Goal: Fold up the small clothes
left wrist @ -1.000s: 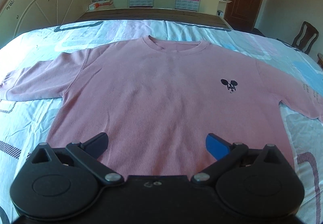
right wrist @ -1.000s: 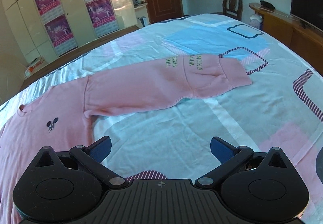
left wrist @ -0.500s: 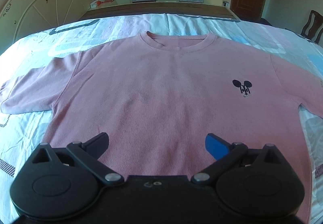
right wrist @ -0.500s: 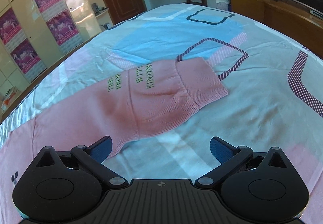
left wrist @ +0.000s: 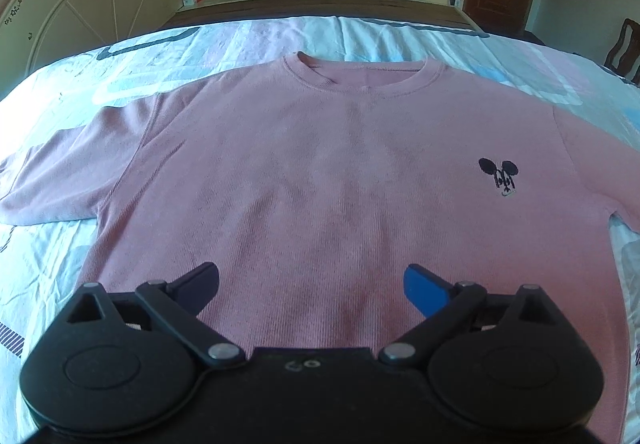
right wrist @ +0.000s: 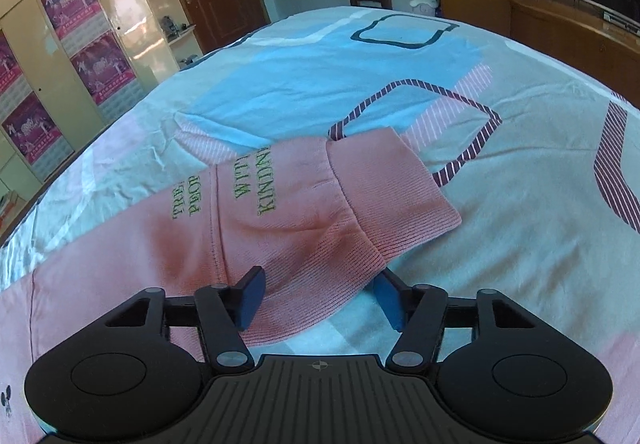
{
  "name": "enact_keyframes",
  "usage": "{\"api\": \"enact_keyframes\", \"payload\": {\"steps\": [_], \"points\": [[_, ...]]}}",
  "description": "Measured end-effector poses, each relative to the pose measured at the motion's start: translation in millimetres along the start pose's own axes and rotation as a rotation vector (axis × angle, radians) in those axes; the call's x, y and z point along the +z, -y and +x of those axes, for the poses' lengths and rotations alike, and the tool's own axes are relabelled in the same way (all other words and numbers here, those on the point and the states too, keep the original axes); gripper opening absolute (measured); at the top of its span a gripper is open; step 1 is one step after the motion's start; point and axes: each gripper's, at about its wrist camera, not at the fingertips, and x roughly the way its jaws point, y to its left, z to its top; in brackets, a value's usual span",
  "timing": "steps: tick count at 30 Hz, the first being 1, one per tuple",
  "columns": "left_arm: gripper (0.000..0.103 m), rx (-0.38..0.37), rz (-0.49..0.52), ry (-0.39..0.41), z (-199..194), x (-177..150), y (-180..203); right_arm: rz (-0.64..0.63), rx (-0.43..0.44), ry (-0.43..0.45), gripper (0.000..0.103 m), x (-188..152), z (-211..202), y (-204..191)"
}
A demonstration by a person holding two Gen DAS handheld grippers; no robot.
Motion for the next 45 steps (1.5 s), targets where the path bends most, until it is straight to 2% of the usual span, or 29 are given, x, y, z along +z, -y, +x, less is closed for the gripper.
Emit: {"api": "enact_keyframes", "payload": {"steps": [2,5,6,13,16,20,24,28,33,34,36,38,39,40,45], "points": [[0.094,-0.009,-0.003,0.004,0,1,-1,-0.006,0.007,0.012,0.024,2,2,0],[0.094,-0.007,-0.008,0.013,1,3,-4,0.016,0.024,0.021,0.007,6,3,2],[0.094,-0.009,-0.008,0.014,1,4,-4,0.013,0.031,0.029,0.005,6,2,1],[0.090,-0.038,-0.013,0.021,1,11,-7,-0.097,0.122,0.121,0.004,10,-22,-37],[0.090,-0.034,-0.026,0.035,-3,12,-12,-0.174,0.196,0.151,0.004,8,-34,-75],[0.090,-0.017,-0.039,0.051,-7,12,-22,-0.266,0.335,0.155,0.004,-7,-49,-139],[0.090,0.003,-0.065,0.062,-11,12,-40,-0.381,0.473,0.118,0.004,-41,-60,-209],[0.090,0.016,-0.089,0.068,-9,14,-58,-0.532,0.579,0.042,0.004,-97,-62,-275],[0.090,0.007,-0.074,0.075,2,20,-71,-0.689,0.607,-0.055,0.004,-159,-56,-321],[0.090,-0.001,-0.072,0.074,5,21,-71,-0.713,0.599,-0.070,0.005,-169,-54,-324],[0.090,-0.016,-0.066,0.073,10,24,-72,-0.748,0.566,-0.082,0.018,-178,-53,-329],[0.090,-0.028,-0.052,0.079,13,26,-71,-0.710,0.573,-0.097,0.055,-178,-52,-325],[0.090,-0.032,-0.046,0.083,14,26,-71,-0.665,0.571,-0.106,0.061,-175,-52,-318],[0.090,-0.035,-0.040,0.085,16,26,-72,-0.619,0.562,-0.120,0.064,-171,-51,-311],[0.090,-0.064,-0.033,0.059,29,23,-76,-0.331,0.566,-0.220,0.064,-142,-38,-281]]}}
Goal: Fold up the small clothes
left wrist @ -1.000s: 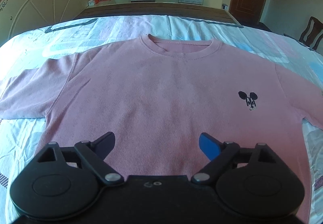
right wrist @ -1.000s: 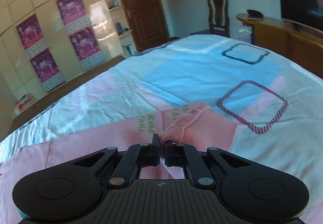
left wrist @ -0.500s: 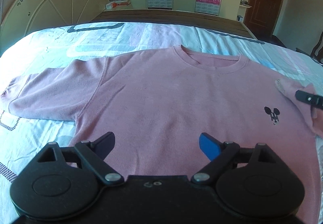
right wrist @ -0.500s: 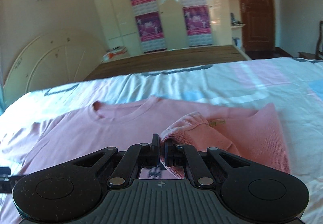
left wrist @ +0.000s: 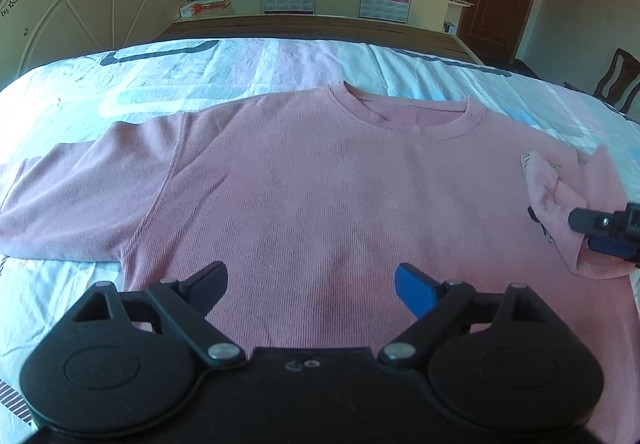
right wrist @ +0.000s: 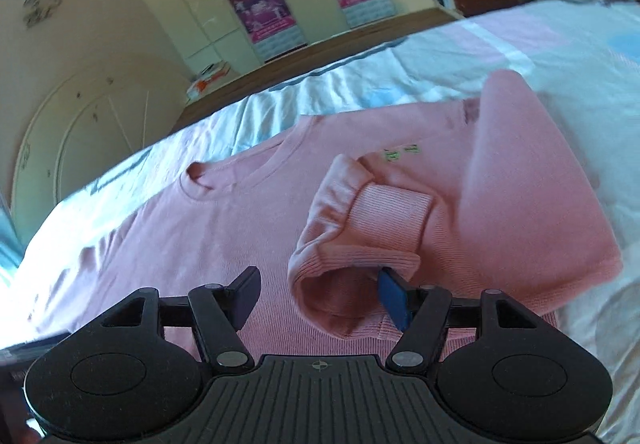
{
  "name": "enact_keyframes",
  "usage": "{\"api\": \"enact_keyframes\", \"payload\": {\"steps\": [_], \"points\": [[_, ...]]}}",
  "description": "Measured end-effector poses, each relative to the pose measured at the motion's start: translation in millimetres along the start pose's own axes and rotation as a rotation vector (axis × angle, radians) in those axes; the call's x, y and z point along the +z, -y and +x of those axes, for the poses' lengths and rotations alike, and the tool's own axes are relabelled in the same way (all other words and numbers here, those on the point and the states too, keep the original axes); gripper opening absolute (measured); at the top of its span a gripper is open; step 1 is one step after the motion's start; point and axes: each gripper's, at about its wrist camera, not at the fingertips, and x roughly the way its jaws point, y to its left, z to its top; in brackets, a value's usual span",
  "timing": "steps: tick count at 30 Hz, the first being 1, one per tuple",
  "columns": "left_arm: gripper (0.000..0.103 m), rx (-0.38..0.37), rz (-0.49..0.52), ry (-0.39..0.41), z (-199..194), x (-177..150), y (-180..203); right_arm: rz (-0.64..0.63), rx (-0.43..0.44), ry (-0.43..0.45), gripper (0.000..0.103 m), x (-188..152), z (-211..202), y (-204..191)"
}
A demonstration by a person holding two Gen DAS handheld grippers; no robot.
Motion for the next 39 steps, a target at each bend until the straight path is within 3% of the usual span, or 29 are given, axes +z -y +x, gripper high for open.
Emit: {"api": "enact_keyframes", "payload": {"steps": [4,5,8,10,13,16,18,19,20,22,24,27,31,34,37,39], "points": [[0.090,-0.015,-0.006,-0.017,6,-3,-8,0.092,-0.004,0.029,0.061,15,-1,5],[0.090,-0.016,-0.006,-0.018,7,-4,-9,0.081,-0.012,0.024,0.046,17,0,2],[0.090,-0.013,-0.013,-0.015,7,-3,-18,0.082,-0.005,-0.001,0.023,22,11,-9],[0.090,-0.004,-0.021,-0.014,7,-3,-25,0.041,-0.008,0.001,0.012,21,18,-24],[0.090,0.013,-0.031,-0.012,6,-4,-36,-0.038,0.009,0.018,0.008,18,29,-51],[0.090,0.007,-0.048,-0.015,6,-4,-44,-0.137,0.065,-0.001,0.008,8,37,-84],[0.091,-0.024,-0.071,-0.017,6,-2,-45,-0.195,0.132,-0.064,0.009,0,44,-99],[0.093,-0.049,-0.086,-0.022,7,-1,-45,-0.203,0.149,-0.085,0.015,-4,46,-101],[0.093,-0.079,-0.101,-0.031,8,0,-44,-0.206,0.145,-0.085,0.033,-7,45,-100],[0.093,-0.155,-0.119,-0.058,12,2,-36,-0.203,0.102,-0.029,0.057,-10,32,-90],[0.093,-0.235,-0.125,-0.087,18,4,-23,-0.212,0.051,0.015,0.057,-10,17,-75],[0.090,-0.334,-0.159,-0.094,27,7,-3,-0.247,-0.090,0.060,0.057,-12,-5,-47],[0.081,-0.371,-0.186,-0.140,53,10,21,-0.246,-0.254,0.091,0.057,-18,-28,-1],[0.076,-0.386,-0.227,-0.117,64,13,30,-0.210,-0.335,0.102,0.057,-23,-40,28],[0.065,-0.376,-0.256,-0.081,70,17,36,-0.197,-0.389,0.103,0.057,-27,-45,47],[0.045,-0.396,-0.288,-0.058,74,17,33,-0.195,-0.415,0.107,0.057,-30,-45,54]]}}
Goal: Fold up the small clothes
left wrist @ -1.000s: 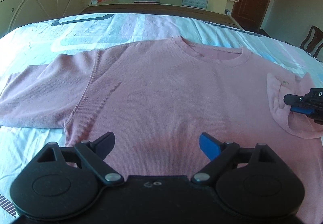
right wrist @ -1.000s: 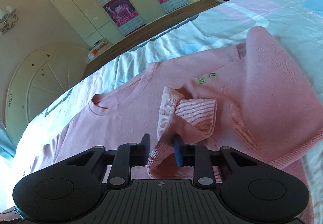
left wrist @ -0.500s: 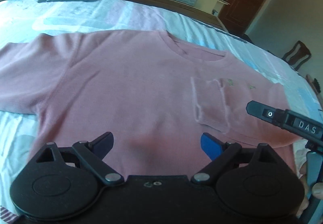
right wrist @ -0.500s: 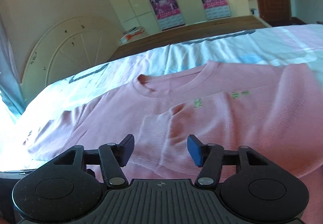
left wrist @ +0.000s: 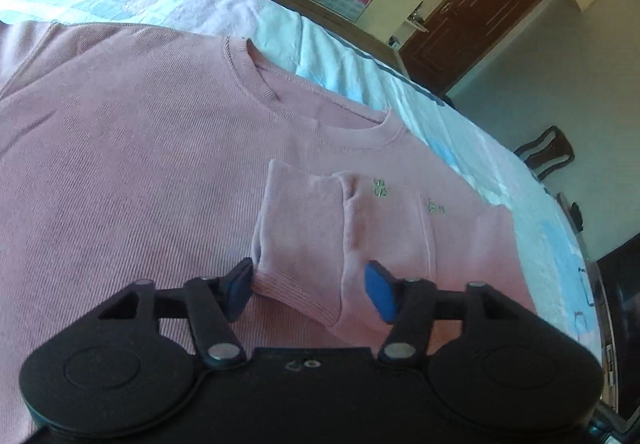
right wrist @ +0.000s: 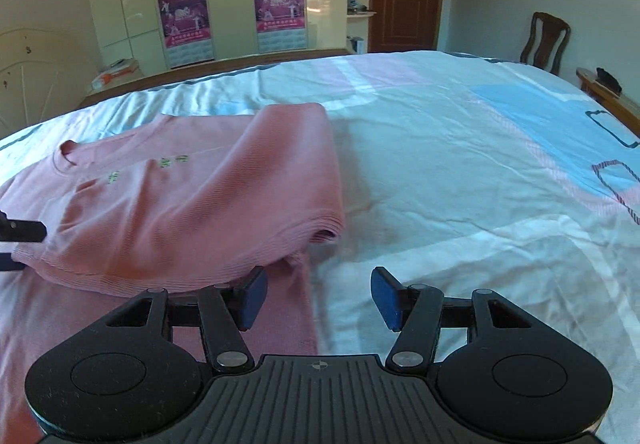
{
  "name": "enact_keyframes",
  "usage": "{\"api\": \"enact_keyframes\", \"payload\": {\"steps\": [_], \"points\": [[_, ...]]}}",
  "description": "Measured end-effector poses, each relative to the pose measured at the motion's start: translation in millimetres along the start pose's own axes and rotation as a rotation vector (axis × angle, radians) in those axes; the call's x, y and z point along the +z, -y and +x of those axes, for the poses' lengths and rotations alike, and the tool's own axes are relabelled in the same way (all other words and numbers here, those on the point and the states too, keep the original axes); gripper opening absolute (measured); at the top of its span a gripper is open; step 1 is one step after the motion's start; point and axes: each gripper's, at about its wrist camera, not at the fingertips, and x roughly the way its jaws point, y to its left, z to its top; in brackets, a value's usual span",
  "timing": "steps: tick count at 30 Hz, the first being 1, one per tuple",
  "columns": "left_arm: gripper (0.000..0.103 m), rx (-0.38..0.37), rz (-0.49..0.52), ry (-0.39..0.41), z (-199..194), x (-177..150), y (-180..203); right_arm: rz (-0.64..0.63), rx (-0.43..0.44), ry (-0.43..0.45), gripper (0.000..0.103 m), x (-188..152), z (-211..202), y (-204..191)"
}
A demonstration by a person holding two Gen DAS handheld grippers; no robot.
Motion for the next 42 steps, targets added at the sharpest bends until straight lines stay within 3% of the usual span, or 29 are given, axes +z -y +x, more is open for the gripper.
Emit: {"api": "enact_keyframes", "payload": {"steps": [2,4,11,14,18,19,20,24,30,34,36,37,40,42], "points": [[0.018,-0.002,-0.005,0.012,0,0,-2,0.008,-0.006,-0.005,0.057,-3,4,5],[0.008,-0.006,-0.012,0.034,-3,1,-5,0.011,-0.007,-0.010,0.057,-4,7,8],[0.007,-0.083,-0.006,0.193,-45,29,2,-0.006,0.010,0.006,0.055,2,18,4],[0.007,-0.070,-0.004,0.259,-64,45,-4,0.002,0.029,0.010,0.038,10,25,0],[0.007,-0.001,0.017,0.271,-68,50,-22,-0.018,0.048,0.008,0.025,17,34,-10],[0.007,0.018,0.019,0.270,-67,49,-27,-0.027,0.047,0.010,0.014,17,35,-12],[0.007,0.042,0.027,0.271,-64,47,-31,-0.033,0.029,0.016,0.009,17,36,-13],[0.007,0.113,0.026,0.210,-45,36,-54,0.084,0.021,0.016,0.009,13,36,3],[0.008,0.160,0.082,0.144,-37,18,-59,0.062,0.036,-0.017,0.009,5,25,9],[0.039,0.230,0.091,0.177,-54,16,-64,0.064,0.084,-0.030,0.010,2,3,19],[0.043,0.230,0.042,0.231,-69,18,-69,0.070,0.087,-0.004,0.012,2,-8,24],[0.043,0.214,0.038,0.245,-74,20,-68,0.076,0.084,0.008,0.017,6,-12,25],[0.043,0.165,0.097,0.230,-73,24,-51,0.110,0.104,0.017,0.048,20,-4,30],[0.045,0.143,0.124,0.218,-63,25,-37,0.122,0.119,0.022,0.049,32,8,28]]}}
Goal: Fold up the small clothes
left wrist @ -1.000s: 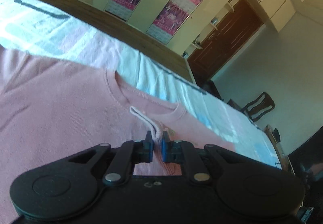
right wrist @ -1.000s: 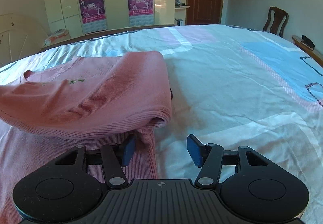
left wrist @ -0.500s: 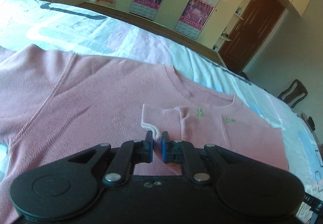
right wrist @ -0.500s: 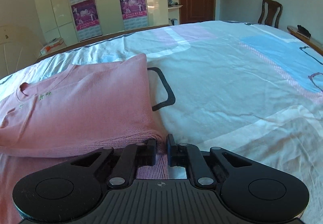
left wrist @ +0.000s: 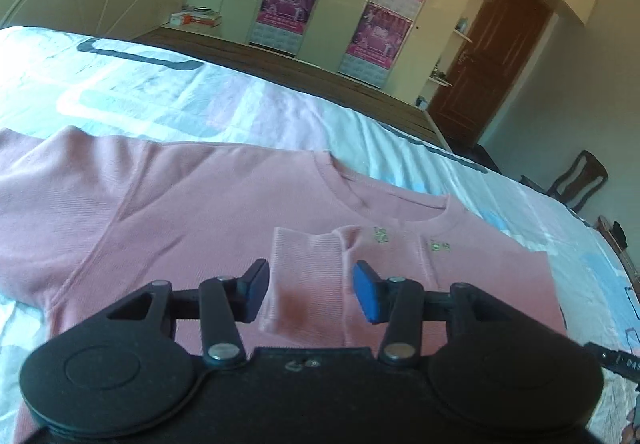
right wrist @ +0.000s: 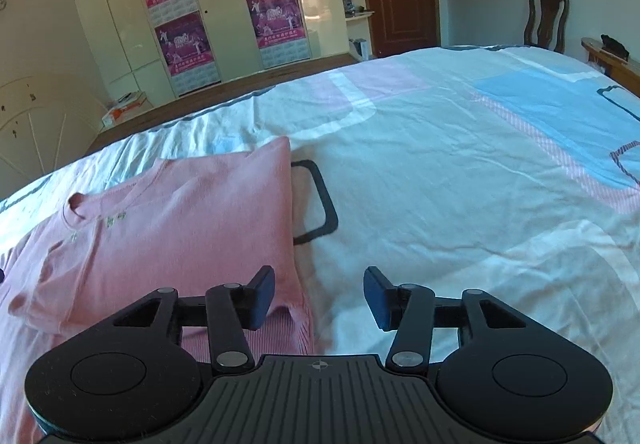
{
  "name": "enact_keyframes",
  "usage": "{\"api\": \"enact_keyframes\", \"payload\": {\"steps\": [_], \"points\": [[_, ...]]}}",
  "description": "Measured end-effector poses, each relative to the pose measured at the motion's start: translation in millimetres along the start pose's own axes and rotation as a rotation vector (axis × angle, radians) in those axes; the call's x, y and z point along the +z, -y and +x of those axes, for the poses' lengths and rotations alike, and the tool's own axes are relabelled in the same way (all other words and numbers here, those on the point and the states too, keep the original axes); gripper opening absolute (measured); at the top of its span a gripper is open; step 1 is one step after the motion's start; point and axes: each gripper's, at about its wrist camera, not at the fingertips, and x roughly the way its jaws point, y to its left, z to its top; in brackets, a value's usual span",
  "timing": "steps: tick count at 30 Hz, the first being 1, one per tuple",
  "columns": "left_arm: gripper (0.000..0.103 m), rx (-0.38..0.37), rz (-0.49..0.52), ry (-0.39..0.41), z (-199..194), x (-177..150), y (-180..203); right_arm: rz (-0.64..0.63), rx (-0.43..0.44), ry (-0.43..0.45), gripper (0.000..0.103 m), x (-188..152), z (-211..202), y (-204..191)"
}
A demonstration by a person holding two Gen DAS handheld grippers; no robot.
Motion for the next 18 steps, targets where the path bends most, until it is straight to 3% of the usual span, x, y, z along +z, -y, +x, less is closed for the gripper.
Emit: {"api": "enact_keyframes", "payload": {"steps": [7,15,16,17,18], "points": [[0.045,-0.023,0.089,-0.059,53,-5,40,0.067,0.051,-0.050,0.049,37,60,-6],[0.043,0.053,0.169,-0.045,72,-11,28,0.069,0.056,-0.069,0.049,71,114,-11],[0.043,0.056,0.179,-0.038,70,-13,28,0.062,0.049,-0.065,0.039,72,120,-13],[0.043,0.058,0.188,-0.033,70,-14,28,0.048,0.046,-0.064,0.018,73,122,-15],[0.043,0.060,0.199,-0.029,70,-15,29,0.028,0.031,-0.065,0.015,74,125,-17]]}}
